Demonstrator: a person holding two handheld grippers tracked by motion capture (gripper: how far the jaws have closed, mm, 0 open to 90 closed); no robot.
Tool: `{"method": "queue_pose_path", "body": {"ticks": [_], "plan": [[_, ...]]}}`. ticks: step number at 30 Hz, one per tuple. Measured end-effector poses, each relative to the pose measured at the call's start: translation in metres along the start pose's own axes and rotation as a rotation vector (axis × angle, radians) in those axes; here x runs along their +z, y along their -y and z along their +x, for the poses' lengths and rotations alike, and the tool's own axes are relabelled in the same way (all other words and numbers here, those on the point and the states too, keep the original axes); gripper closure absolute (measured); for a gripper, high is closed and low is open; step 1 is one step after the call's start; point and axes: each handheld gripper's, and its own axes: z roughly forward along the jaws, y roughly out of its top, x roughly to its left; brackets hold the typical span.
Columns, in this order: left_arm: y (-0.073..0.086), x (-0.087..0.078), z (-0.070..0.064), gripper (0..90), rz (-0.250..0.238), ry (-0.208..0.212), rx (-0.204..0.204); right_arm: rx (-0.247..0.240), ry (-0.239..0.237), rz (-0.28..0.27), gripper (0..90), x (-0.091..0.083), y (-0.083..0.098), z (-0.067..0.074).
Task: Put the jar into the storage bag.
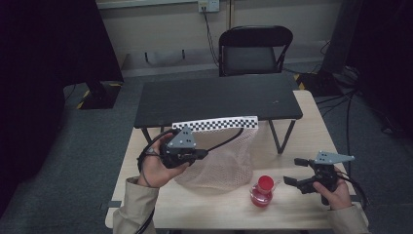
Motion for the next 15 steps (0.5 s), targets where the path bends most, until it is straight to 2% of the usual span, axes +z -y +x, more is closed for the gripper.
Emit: {"method": "queue_pose_path", "body": {"ticks": [6,13,15], "plan": [[0.0,0.001,0.0,89.9,0.008,0.003,-0.001,-0.004,-0.042,-0.041,3.2,-0.004,-0.009,0.01],[0.0,0.002,0.0,89.8,0.013,0.007,0.005,-0.047,-0.058,-0.056,3.1,-0.005,-0.019,0.025],[0.001,0.002,0.0,89.8,0.015,0.009,0.003,-0.049,-0.078,-0.063,3.2,-0.004,-0.021,0.029]]}}
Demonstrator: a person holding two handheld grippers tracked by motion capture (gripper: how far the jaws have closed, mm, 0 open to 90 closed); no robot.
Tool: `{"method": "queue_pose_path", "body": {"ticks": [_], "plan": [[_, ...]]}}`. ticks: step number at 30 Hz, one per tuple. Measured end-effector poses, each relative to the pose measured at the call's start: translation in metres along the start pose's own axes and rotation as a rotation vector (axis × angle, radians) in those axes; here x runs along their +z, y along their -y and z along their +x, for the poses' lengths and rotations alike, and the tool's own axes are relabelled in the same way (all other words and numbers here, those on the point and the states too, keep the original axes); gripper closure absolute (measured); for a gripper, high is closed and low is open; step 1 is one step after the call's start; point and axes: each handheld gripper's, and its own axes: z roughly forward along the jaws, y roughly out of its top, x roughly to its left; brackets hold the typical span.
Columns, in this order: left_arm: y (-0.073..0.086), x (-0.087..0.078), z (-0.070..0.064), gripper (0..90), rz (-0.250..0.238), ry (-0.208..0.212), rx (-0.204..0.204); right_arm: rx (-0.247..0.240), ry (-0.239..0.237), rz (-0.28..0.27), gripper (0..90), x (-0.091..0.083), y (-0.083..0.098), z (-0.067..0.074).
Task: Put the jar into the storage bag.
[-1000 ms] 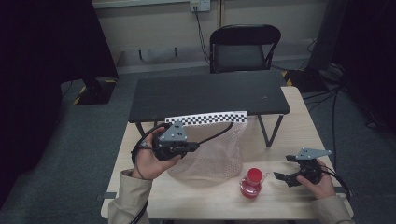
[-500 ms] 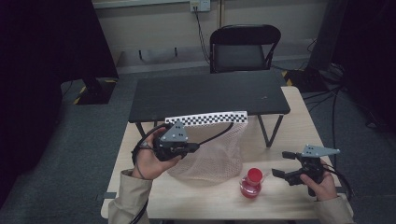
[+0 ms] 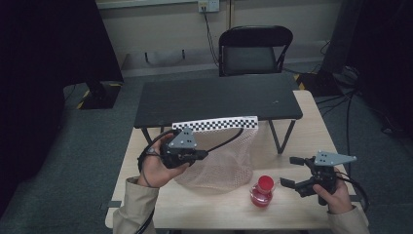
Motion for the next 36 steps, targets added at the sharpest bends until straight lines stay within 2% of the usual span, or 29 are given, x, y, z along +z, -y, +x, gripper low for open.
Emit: {"method": "queue_pose_path", "body": {"ticks": [5,9,11,14,16,18,21,28,31,36], "plan": [[0.0,0.0,0.0,89.8,0.0,0.002,0.0,-0.018,-0.041,-0.001,3.3,0.003,-0.004,0.008],[0.0,0.0,0.0,89.8,0.0,0.003,-0.001,-0.021,-0.103,-0.016,7.0,0.007,-0.005,0.014],[0.001,0.001,0.0,89.8,0.005,0.006,0.002,-0.049,-0.107,0.008,7.1,0.01,-0.005,0.016],[0.001,0.001,0.001,89.8,0.001,0.009,0.0,-0.075,-0.147,0.026,8.0,0.015,-0.005,0.022],[0.001,0.001,0.001,89.8,0.005,0.008,0.002,-0.102,-0.154,0.045,8.8,0.02,-0.005,0.027],[0.001,0.001,0.0,89.8,0.002,0.006,0.006,-0.106,-0.172,0.047,11.3,0.024,-0.004,0.028],[0.001,0.001,0.0,89.8,0.01,0.004,0.01,-0.121,-0.157,0.069,13.9,0.029,-0.001,0.029],[0.001,0.001,0.0,89.7,0.01,0.004,0.012,-0.134,-0.188,0.074,25.4,0.038,0.005,0.032],[0.001,0.001,0.0,89.7,0.013,0.008,0.012,-0.143,-0.179,0.096,28.6,0.044,0.008,0.032],[0.002,0.002,0.001,89.7,0.014,0.012,0.014,-0.152,-0.162,0.086,44.2,0.047,0.01,0.033]]}}
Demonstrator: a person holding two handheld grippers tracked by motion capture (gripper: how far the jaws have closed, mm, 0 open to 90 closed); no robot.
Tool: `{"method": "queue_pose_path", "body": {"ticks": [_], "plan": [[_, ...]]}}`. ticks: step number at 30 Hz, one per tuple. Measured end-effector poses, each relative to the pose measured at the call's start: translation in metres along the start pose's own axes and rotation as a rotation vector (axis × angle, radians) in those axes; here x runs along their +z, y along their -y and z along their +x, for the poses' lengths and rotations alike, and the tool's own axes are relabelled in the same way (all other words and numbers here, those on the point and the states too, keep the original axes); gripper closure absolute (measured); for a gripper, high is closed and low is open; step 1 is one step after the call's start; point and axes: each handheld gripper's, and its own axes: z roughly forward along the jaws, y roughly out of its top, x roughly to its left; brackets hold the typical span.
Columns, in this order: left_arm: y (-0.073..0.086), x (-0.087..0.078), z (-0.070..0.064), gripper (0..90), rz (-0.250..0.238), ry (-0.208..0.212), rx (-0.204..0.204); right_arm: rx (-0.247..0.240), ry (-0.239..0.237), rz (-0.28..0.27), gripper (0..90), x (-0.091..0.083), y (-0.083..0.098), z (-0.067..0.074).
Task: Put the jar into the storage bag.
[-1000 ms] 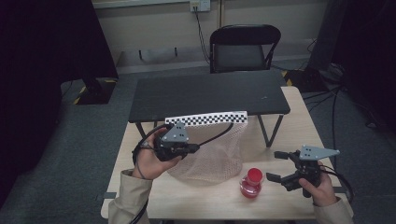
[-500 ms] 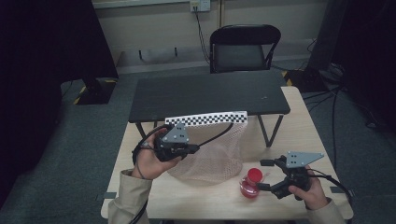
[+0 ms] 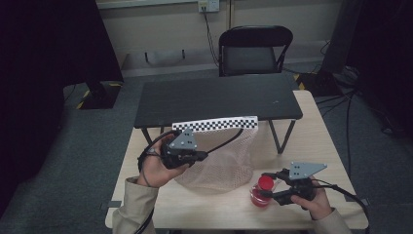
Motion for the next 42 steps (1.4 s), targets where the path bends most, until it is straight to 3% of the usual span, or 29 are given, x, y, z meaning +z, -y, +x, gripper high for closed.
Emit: {"method": "queue_pose_path", "body": {"ticks": [3,12,14,17,23,32,42], "plan": [[0.0,0.0,0.0,89.7,-0.003,0.001,0.0,-0.011,0.017,-0.01,52.1,0.0,0.0,0.001],[0.001,0.001,0.0,89.6,0.0,0.001,-0.001,0.007,0.063,-0.061,55.8,-0.01,-0.007,0.0],[0.001,0.002,0.0,89.7,0.003,0.0,0.0,-0.016,0.094,-0.054,55.9,-0.014,-0.013,0.002],[0.001,0.002,0.0,89.7,0.005,0.002,0.0,-0.013,0.09,-0.072,56.0,-0.019,-0.024,0.005],[0.001,0.001,0.001,89.7,-0.004,0.01,0.001,-0.009,0.098,-0.058,56.1,-0.026,-0.043,0.005],[0.001,0.002,0.001,89.7,-0.002,0.011,0.004,0.01,0.096,-0.097,56.1,-0.037,-0.072,0.004],[0.001,0.004,0.001,89.7,0.009,0.011,0.007,0.011,0.15,-0.143,56.1,-0.046,-0.103,0.001]]}}
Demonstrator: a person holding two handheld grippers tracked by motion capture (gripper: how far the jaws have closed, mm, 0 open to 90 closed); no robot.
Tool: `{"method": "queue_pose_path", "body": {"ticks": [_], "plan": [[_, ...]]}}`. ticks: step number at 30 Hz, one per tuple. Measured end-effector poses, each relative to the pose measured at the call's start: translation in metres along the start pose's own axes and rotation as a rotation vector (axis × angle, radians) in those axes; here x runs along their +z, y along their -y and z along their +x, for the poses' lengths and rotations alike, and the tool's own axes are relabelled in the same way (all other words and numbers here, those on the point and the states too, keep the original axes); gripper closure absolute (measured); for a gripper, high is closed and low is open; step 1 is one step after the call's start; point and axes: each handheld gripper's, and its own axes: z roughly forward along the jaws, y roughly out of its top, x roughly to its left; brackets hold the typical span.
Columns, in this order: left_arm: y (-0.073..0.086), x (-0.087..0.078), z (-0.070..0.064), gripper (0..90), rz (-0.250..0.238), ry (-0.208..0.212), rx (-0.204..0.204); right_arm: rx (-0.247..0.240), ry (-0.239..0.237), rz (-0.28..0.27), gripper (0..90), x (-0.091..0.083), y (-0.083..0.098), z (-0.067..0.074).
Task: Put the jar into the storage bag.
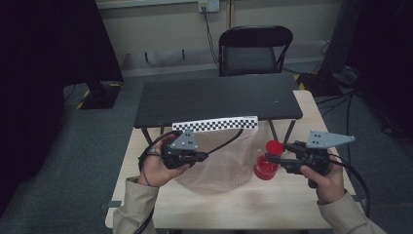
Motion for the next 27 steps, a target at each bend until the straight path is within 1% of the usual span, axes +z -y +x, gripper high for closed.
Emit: {"method": "queue_pose_path", "body": {"ticks": [1,3,6,8,11,14,16,27], "plan": [[0.0,0.0,0.0,89.7,0.005,0.0,0.004,0.0,-0.007,0.001,56.2,0.0,-0.002,0.0],[0.0,0.0,0.0,89.7,-0.006,0.0,0.003,-0.013,-0.011,0.019,56.1,0.001,-0.01,0.001],[0.0,-0.001,0.0,89.7,-0.006,0.001,0.008,-0.022,-0.024,0.025,56.1,0.003,-0.018,0.004],[0.0,-0.001,0.0,89.7,-0.012,0.001,0.007,-0.029,-0.024,0.028,56.1,0.004,-0.023,0.005],[0.0,-0.001,0.001,89.7,-0.009,0.003,0.009,-0.036,-0.036,0.024,56.1,0.007,-0.033,0.007],[0.0,-0.001,0.001,89.7,-0.011,0.006,0.01,-0.054,-0.043,0.023,56.1,0.01,-0.044,0.009],[0.0,-0.001,0.001,89.7,-0.009,0.007,0.01,-0.055,-0.054,0.017,56.1,0.014,-0.051,0.009],[0.0,-0.001,0.001,89.6,-0.009,0.008,0.015,-0.082,-0.095,0.004,56.1,0.032,-0.077,0.015]]}}
